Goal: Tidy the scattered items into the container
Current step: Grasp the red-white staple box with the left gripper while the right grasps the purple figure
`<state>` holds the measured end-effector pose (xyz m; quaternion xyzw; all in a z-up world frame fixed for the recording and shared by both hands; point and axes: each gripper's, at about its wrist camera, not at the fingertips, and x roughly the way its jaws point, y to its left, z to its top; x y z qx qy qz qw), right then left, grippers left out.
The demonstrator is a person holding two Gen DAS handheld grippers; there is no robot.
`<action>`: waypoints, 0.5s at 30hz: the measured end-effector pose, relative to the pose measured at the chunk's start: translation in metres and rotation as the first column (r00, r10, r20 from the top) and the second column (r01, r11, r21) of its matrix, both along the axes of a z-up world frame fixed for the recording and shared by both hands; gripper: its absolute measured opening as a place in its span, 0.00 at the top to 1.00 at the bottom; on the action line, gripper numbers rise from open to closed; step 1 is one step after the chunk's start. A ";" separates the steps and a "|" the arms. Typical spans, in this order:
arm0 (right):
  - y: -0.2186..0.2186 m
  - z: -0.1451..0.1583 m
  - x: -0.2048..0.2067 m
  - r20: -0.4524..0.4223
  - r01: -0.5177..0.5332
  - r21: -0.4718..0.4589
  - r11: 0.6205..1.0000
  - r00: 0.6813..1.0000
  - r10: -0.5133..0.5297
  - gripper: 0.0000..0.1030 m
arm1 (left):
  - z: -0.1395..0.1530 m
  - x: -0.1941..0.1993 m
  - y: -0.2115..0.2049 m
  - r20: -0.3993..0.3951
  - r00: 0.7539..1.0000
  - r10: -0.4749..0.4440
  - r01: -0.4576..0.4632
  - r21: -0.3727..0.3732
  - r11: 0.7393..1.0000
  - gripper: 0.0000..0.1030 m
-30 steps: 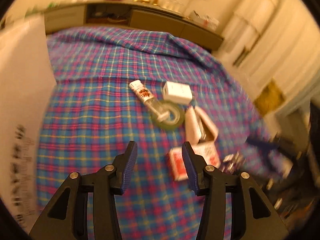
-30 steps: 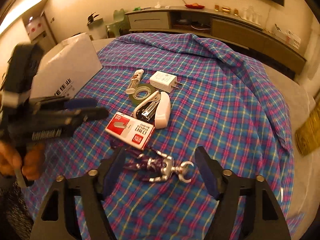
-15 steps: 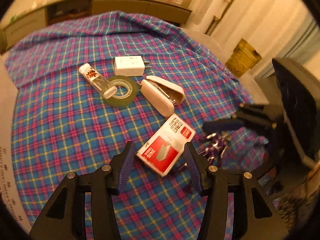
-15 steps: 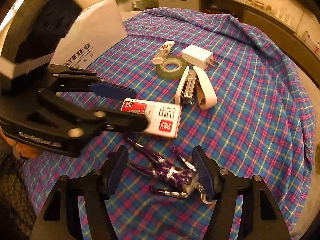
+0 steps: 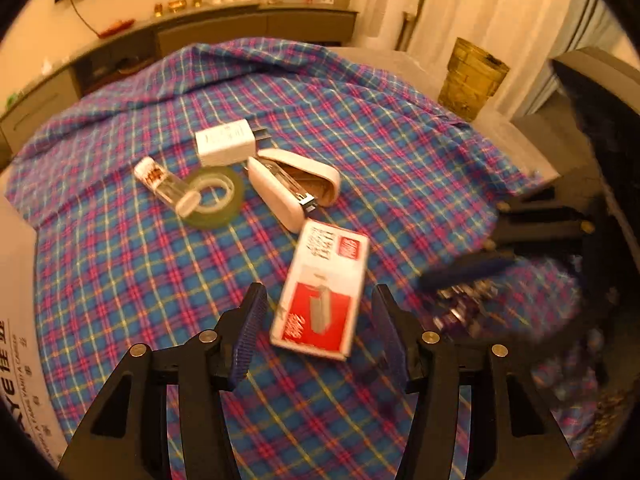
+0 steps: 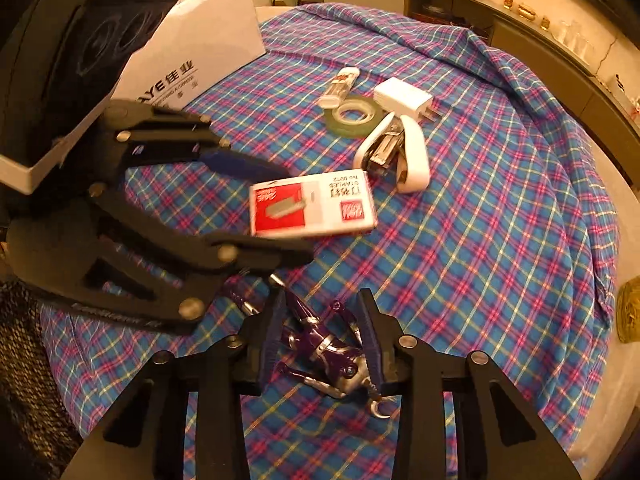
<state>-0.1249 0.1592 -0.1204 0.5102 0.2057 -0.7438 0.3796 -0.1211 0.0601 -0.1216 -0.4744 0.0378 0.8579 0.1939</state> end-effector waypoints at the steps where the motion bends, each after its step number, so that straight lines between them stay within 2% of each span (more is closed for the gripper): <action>1: -0.001 -0.001 0.002 -0.002 -0.017 -0.003 1.000 1.000 0.017 0.62 | -0.001 -0.001 0.002 -0.025 1.000 0.001 -0.001 -0.008 1.000 0.44; 3: -0.003 -0.003 0.006 -0.015 -0.040 -0.013 0.999 0.999 0.040 0.51 | -0.003 -0.001 0.006 -0.054 0.999 -0.001 0.000 -0.023 1.000 0.44; 5: -0.007 -0.006 0.013 -0.040 -0.076 -0.021 0.997 0.996 0.075 0.34 | -0.004 0.000 0.010 -0.072 0.997 -0.009 0.005 -0.047 0.999 0.44; 6: -0.009 -0.007 0.018 -0.064 -0.096 -0.011 0.995 0.993 0.096 0.32 | -0.004 0.000 0.011 -0.071 0.997 -0.020 0.015 -0.061 0.998 0.45; 8: -0.014 -0.010 0.026 -0.104 -0.130 0.024 0.991 0.986 0.132 0.29 | -0.002 -0.001 0.009 -0.058 0.998 -0.017 0.012 -0.073 0.997 0.62; 9: -0.014 -0.010 0.025 -0.095 -0.122 0.027 0.992 0.988 0.124 0.31 | -0.001 -0.001 0.006 -0.046 0.999 -0.002 -0.001 -0.072 0.997 0.62; 11: -0.010 -0.006 0.019 -0.074 -0.079 0.030 0.996 0.994 0.081 0.58 | 0.000 -0.004 -0.003 -0.024 0.999 0.040 -0.042 -0.071 0.997 0.62; 13: -0.005 -0.002 0.010 -0.038 -0.026 0.005 1.000 0.999 0.026 0.66 | 0.000 -0.005 -0.010 -0.016 0.997 0.069 -0.070 -0.078 0.994 0.62; 15: 0.000 -0.001 0.005 -0.044 0.011 0.003 1.000 0.999 -0.011 0.68 | 0.002 -0.007 -0.018 -0.008 0.995 0.095 -0.095 -0.071 0.993 0.62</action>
